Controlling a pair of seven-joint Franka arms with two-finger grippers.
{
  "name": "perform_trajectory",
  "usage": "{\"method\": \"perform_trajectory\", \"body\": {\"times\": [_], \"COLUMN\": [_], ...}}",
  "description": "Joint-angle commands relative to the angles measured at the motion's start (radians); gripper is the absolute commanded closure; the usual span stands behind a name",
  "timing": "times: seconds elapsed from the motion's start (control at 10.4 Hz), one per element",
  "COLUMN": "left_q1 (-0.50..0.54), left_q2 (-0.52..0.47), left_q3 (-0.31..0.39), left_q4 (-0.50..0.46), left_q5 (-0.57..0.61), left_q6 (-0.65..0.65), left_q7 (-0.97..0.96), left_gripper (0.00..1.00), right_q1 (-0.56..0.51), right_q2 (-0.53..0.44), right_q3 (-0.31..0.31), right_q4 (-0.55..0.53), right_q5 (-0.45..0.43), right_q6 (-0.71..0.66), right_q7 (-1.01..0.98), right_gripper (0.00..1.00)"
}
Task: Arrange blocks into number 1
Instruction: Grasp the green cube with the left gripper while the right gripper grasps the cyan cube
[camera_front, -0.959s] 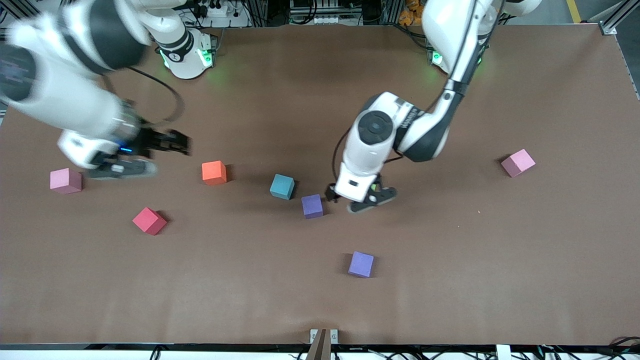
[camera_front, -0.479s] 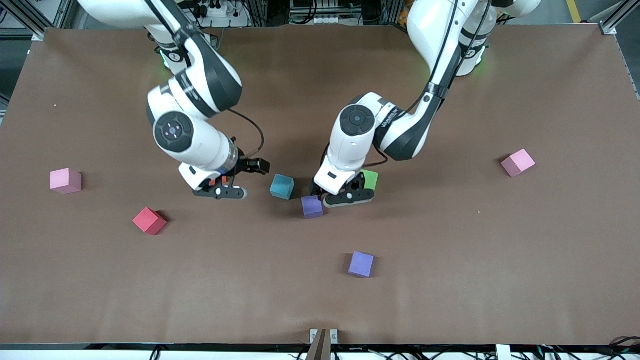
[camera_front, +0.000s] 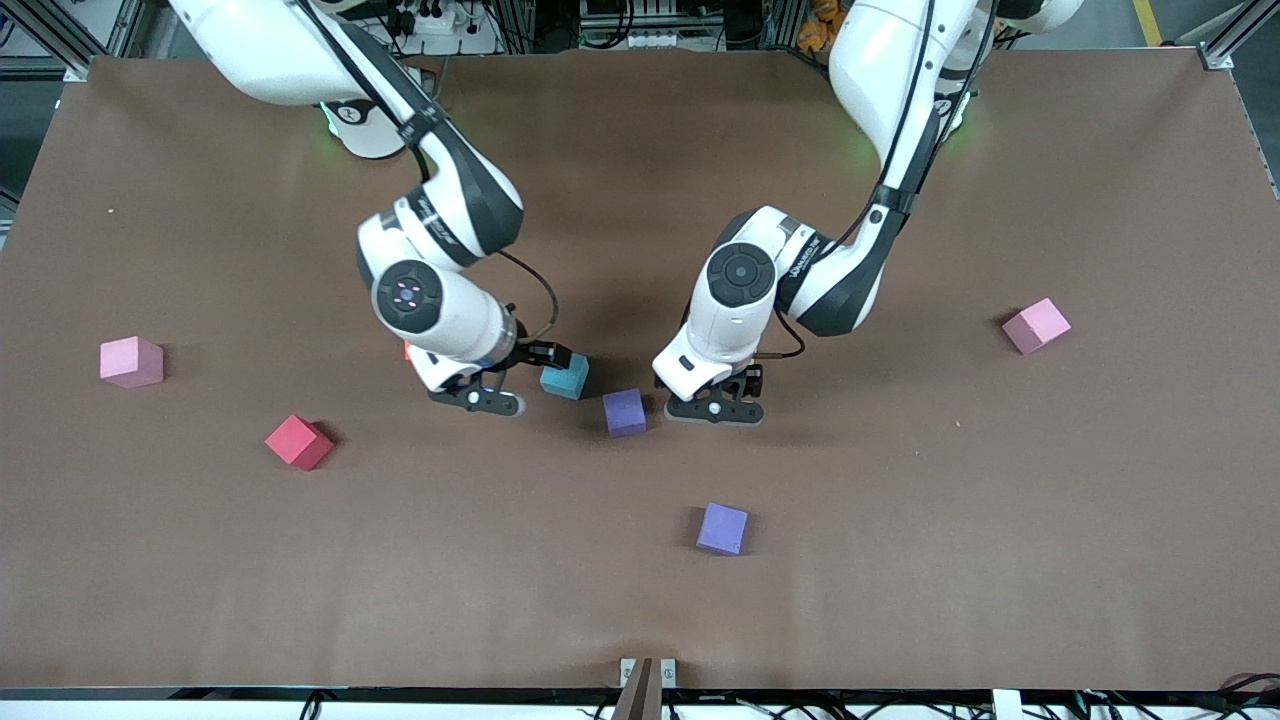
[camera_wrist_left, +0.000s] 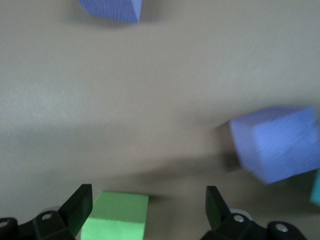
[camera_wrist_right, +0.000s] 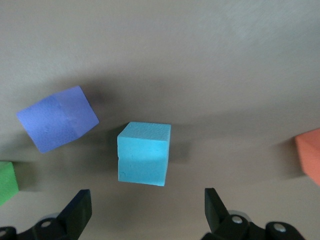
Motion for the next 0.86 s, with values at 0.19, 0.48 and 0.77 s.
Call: {"method": "perform_trajectory", "body": {"times": [0.19, 0.48, 0.77], "left_q1": [0.008, 0.027, 0.027], "left_q2": [-0.107, -0.148, -0.154], "left_q3": [0.001, 0.0, -0.002], "left_q4": [-0.166, -0.235, -0.25], "left_q5": [0.037, 0.038, 0.034], "left_q6": [0.001, 0.002, 0.007], "left_q7": [0.104, 0.127, 0.105], "left_gripper": [0.0, 0.0, 0.0], "right_q1": [0.038, 0.064, 0.078], "right_q2": [0.082, 0.144, 0.163], "right_q3": [0.002, 0.002, -0.001], "right_q4": [0.007, 0.007, 0.004], "right_q5": [-0.047, -0.17, -0.179], "right_q6": [0.094, 0.163, 0.192], "right_q7": [0.057, 0.149, 0.156], "right_gripper": [0.0, 0.0, 0.03]}}
